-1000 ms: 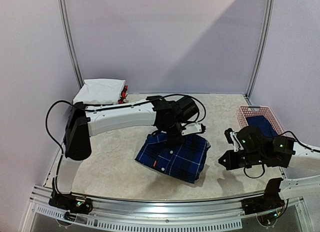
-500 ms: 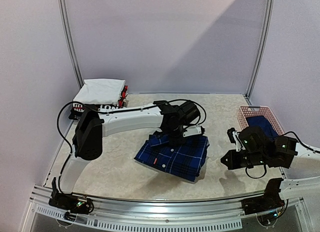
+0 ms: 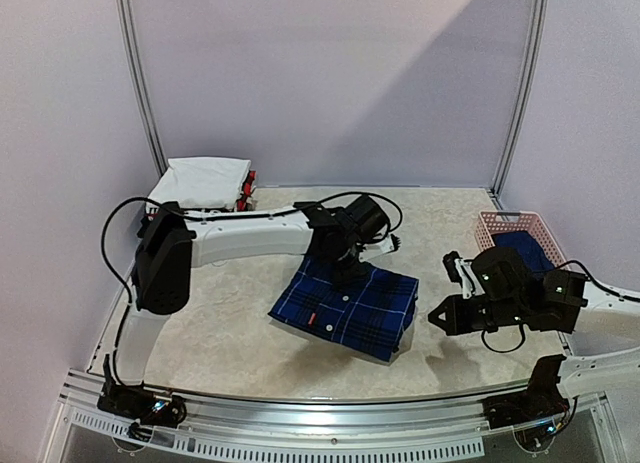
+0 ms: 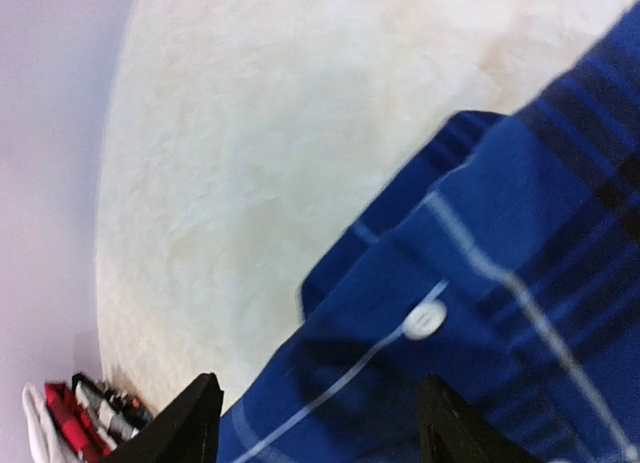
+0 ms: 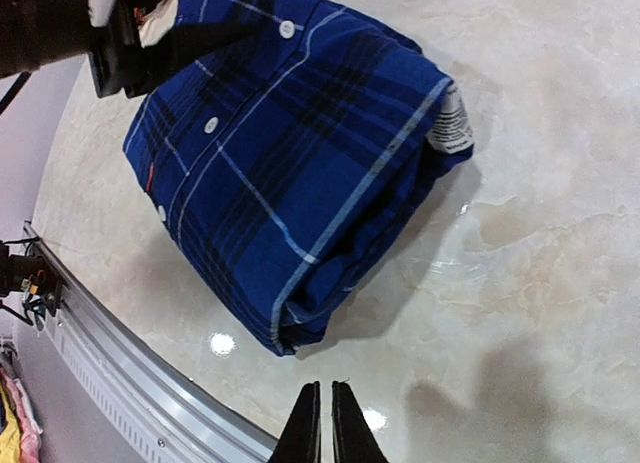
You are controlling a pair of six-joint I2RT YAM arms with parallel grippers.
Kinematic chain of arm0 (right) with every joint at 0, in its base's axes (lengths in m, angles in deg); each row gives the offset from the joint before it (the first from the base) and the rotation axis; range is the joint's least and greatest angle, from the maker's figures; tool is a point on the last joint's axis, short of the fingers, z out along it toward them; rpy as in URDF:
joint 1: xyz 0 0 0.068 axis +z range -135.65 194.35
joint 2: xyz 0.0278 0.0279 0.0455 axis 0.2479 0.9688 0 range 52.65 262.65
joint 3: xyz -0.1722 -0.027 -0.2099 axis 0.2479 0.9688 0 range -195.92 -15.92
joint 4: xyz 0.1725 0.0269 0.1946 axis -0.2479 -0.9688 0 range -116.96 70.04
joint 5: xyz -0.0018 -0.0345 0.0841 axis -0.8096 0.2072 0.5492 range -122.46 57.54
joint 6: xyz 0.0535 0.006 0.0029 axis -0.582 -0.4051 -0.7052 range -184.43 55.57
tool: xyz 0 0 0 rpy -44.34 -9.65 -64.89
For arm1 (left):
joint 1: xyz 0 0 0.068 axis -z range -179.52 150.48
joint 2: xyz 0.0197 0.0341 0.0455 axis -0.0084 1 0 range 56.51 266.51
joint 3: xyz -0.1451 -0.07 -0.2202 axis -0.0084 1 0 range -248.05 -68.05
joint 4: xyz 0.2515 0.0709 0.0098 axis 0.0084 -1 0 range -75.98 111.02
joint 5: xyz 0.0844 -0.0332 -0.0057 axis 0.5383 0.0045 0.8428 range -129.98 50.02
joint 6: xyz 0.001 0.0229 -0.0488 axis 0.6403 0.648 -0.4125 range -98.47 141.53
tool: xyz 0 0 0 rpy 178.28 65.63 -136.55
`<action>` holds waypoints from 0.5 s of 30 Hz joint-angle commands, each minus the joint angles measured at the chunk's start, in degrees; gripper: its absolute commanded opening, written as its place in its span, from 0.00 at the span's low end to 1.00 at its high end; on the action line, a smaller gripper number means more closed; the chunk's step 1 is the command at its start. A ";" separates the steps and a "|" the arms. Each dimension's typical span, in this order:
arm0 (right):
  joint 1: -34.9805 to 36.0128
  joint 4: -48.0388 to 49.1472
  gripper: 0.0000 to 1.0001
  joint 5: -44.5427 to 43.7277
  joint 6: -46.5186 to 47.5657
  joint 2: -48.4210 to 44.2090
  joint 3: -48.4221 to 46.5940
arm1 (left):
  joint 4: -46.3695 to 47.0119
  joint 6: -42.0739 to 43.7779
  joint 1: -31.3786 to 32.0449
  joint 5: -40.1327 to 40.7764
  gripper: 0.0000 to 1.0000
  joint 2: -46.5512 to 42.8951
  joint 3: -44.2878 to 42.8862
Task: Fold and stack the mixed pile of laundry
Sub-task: Fold the 2/3-rectangle-folded shirt at the center of the board, then smooth out the crumpled tank top at the center of the board.
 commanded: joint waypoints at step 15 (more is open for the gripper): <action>-4.68 12.56 0.04 6.42 3.07 19.03 -8.74 | 15.26 -27.94 6.16 -2.73 0.64 -29.18 29.45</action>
